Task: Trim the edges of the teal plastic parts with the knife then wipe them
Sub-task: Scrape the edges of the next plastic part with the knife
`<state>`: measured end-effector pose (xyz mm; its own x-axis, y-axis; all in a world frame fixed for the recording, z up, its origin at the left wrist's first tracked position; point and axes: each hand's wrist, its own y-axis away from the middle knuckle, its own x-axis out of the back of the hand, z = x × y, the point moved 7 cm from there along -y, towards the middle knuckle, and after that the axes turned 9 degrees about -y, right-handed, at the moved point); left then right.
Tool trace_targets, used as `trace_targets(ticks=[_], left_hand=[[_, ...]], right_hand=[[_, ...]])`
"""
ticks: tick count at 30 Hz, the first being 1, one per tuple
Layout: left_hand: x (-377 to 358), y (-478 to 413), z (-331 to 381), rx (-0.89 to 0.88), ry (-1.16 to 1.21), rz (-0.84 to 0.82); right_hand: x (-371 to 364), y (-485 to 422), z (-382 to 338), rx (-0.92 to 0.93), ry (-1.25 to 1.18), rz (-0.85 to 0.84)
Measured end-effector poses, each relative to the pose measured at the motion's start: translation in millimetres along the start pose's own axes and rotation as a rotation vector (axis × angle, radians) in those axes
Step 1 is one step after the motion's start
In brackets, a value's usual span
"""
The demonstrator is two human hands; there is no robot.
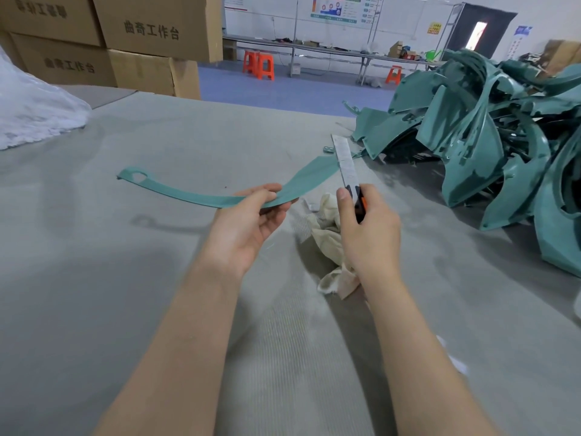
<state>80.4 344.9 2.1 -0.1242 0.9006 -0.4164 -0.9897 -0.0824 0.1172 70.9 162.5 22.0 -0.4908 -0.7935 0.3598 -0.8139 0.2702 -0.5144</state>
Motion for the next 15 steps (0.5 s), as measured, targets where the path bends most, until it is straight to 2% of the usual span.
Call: trace_targets(ticks=[15], left_hand=[[-0.8,1.6,0.3,0.021,0.067,0.024]], right_hand=[[-11.9,5.1,-8.2,0.026,-0.001,-0.11]])
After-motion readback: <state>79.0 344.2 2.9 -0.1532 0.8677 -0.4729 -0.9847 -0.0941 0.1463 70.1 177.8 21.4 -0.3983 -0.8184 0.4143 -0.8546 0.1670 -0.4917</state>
